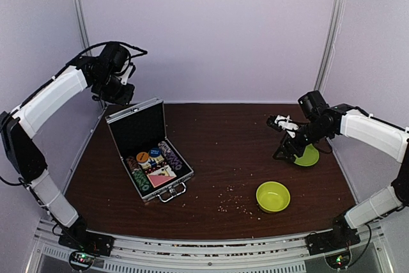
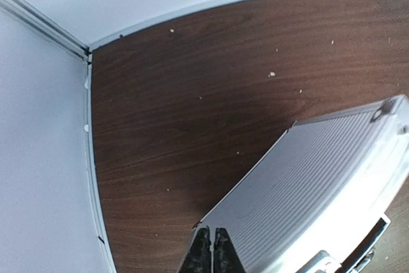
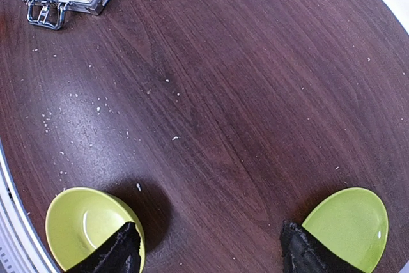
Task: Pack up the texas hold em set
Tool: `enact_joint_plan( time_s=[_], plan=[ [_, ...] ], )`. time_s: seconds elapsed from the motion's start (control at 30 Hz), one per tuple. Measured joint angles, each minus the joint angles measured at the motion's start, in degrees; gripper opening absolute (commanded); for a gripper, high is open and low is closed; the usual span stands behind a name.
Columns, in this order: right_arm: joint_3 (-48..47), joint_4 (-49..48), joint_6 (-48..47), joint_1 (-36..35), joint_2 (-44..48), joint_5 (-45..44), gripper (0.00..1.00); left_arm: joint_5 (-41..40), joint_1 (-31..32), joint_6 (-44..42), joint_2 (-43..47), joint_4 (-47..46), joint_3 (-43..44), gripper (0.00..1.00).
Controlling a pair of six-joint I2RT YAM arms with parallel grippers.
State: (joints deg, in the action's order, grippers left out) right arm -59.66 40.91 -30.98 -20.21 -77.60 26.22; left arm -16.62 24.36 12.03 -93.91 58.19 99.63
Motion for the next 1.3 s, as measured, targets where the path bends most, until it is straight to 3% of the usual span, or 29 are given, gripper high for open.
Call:
enact_joint_plan(
  time_s=[0.2, 0.4, 0.43, 0.47, 0.5, 0.57, 0.67, 0.77, 0.93, 1.13, 1.3],
  plan=[
    [-0.22, -0.33, 1.55, 0.00, 0.70, 0.55, 0.74, 6.95, -1.97, 0.61, -1.77, -2.16, -4.85, 0.00],
    [-3.08, -0.35, 3.37, -0.46, 0.68, 1.44, 0.73, 22.60, 1.40, -0.63, 1.62, -6.32, -12.92, 0.00],
    [-3.91, -0.33, 3.76, -0.70, 0.66, 1.64, 0.73, 24.26, 2.54, -0.76, 2.80, -6.54, -14.29, 0.10],
    [-5.03, -0.31, 4.11, -1.05, 0.42, 1.84, 0.73, 24.79, 3.63, -0.39, 4.50, -7.17, -16.04, 0.34],
    [-6.56, -0.31, 4.42, -1.66, -0.11, 2.05, 0.73, 25.11, 4.76, -0.07, 6.43, -7.28, -17.59, 0.46],
    [-10.62, -0.57, 5.46, -3.43, -2.40, 2.56, 0.74, 21.38, 4.57, 3.45, 12.24, -9.70, -22.62, 0.54],
    [-19.89, -0.72, 8.17, -7.34, -9.90, 4.61, 0.75, 17.38, -3.93, 10.49, 23.28, -16.50, -35.67, 0.65],
    [-27.47, -1.27, 11.37, -10.47, -18.14, 7.30, 0.77, 19.21, -11.37, 16.63, 27.19, -22.43, -46.84, 0.69],
    [-40.65, -1.81, 17.35, -17.35, -34.99, 11.80, 0.78, 26.64, -12.31, 23.54, 24.30, -30.36, -57.44, 0.73],
    [-56.85, -1.86, 26.32, -19.50, -54.12, 16.92, 0.79, 31.47, -12.31, 29.11, 20.85, -39.32, -61.11, 0.73],
    [-60.94, -1.97, 29.53, -20.85, -60.78, 17.53, 0.79, 32.83, -12.31, 30.99, 16.33, -43.39, -61.40, 0.72]
  ],
)
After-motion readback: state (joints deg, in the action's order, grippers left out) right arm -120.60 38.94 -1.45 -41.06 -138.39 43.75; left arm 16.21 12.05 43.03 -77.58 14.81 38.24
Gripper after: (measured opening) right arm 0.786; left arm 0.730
